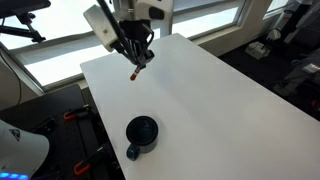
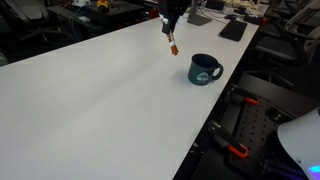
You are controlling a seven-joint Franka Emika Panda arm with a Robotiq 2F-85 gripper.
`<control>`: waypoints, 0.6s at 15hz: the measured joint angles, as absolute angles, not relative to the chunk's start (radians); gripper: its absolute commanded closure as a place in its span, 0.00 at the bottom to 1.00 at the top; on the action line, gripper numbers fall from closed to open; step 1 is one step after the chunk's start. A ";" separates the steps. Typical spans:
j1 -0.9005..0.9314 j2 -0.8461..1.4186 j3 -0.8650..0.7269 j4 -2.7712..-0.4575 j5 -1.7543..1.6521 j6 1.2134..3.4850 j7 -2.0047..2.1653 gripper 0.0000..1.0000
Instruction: Remove the marker from the cup and put it on the table
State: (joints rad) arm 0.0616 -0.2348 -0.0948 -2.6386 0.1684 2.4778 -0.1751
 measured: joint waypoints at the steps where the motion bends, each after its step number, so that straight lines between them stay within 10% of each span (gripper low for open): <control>1: 0.083 -0.194 -0.094 -2.600 0.213 2.440 -0.208 0.95; 9: 0.031 0.208 -0.065 -2.290 0.394 2.137 -0.486 0.95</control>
